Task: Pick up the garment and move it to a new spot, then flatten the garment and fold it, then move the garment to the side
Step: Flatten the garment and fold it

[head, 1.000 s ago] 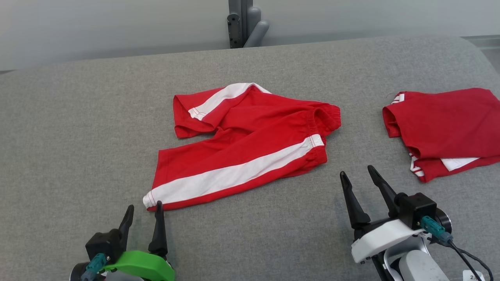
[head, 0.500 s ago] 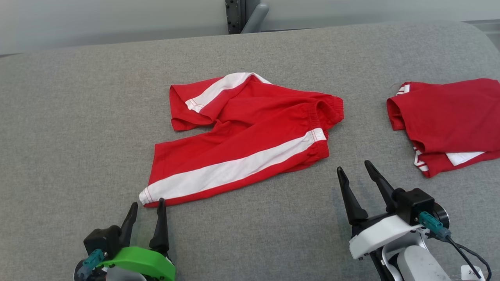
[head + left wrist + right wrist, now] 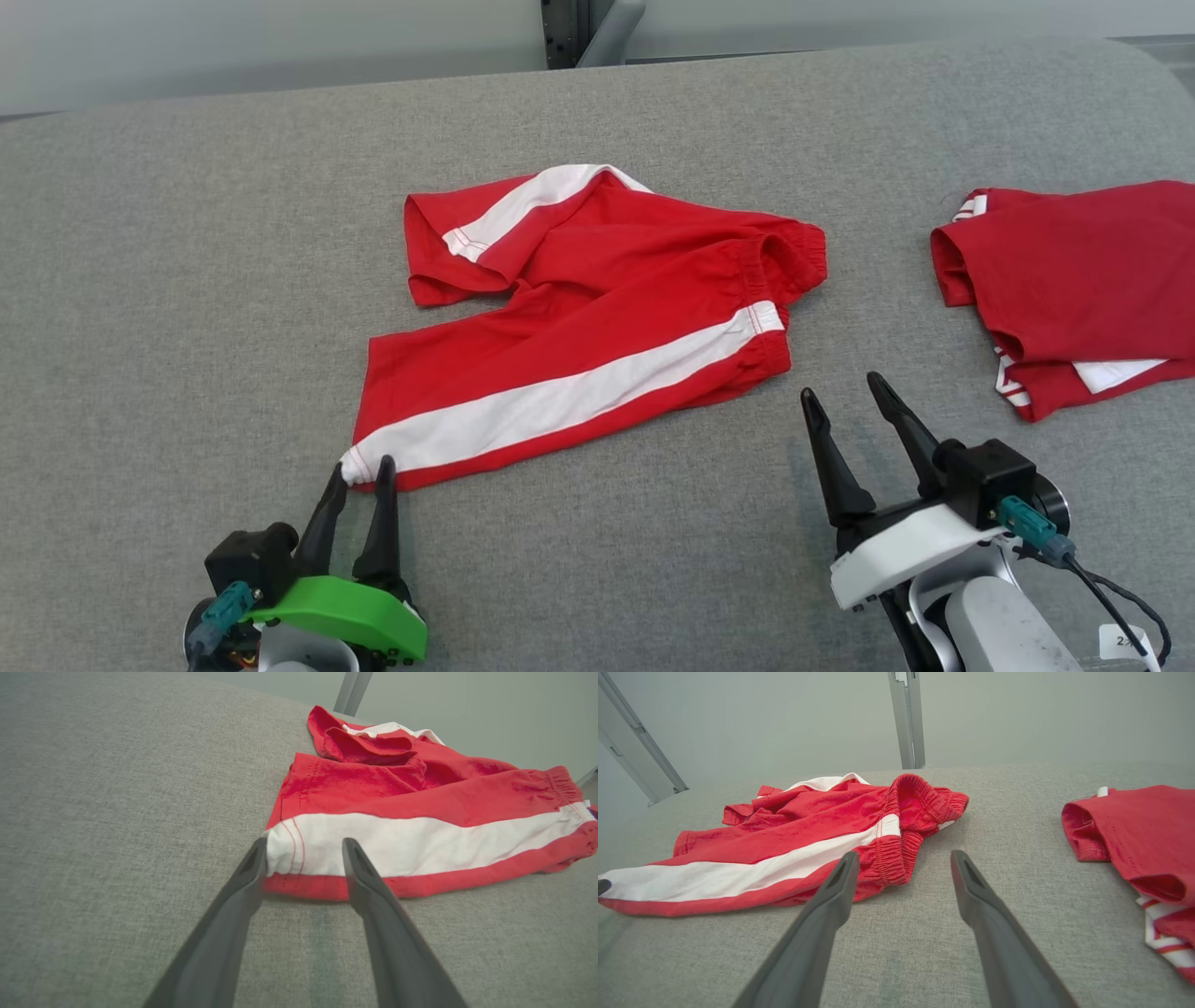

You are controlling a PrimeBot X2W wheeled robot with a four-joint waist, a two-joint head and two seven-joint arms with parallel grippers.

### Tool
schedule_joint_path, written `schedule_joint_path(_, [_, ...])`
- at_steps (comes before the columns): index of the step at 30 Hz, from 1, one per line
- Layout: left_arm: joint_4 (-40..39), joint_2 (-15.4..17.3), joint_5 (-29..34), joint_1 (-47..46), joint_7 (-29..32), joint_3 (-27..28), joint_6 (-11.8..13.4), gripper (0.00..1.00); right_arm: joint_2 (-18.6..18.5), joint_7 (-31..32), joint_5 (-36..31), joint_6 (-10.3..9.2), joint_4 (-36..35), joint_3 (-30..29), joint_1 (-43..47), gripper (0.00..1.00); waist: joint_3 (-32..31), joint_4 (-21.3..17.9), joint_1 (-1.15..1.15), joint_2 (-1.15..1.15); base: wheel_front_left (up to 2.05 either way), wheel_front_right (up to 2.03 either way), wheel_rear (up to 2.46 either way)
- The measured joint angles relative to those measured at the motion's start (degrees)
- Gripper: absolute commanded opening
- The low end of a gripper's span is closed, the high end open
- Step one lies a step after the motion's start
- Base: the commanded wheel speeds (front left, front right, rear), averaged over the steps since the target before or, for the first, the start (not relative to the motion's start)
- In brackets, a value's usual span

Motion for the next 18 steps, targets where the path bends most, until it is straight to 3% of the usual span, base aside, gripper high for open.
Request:
schedule_joint_path(2, [-0.1, 0.0, -0.01, 0.01, 0.0, -0.34, -0.02, 0.22, 0.0, 0.0, 0.0, 0.01, 0.04, 0.23, -0.05, 1.0, 0.1, 0.08, 0.0, 0.0, 0.0, 0.0, 0.0])
schedule_joint_path(3, [-0.13, -0.01, -0.01, 0.0, 0.0, -0.47, -0.15, 0.15, -0.01, 0.0, 0.0, 0.0, 0.09, 0.35, -0.17, 1.0, 0.16, 0.12, 0.0, 0.0, 0.0, 0.0, 0.0])
schedule_joint_path(4, [-0.12, -0.01, 0.0, 0.0, 0.0, -0.57, -0.16, 0.0, -0.02, 0.0, 0.01, 0.01, 0.21, 0.43, -0.4, 1.0, 0.22, 0.17, 0.0, 0.0, 0.0, 0.0, 0.0])
schedule_joint_path(18, [0.01, -0.01, 0.78, -1.76, 0.0, -2.31, -0.2, 0.0, -1.42, 0.0, 4.64, 0.0, 10.98, 6.73, -11.78, 1.0, 2.03, 2.39, 0.0, 0.0, 0.0, 0.0, 0.0])
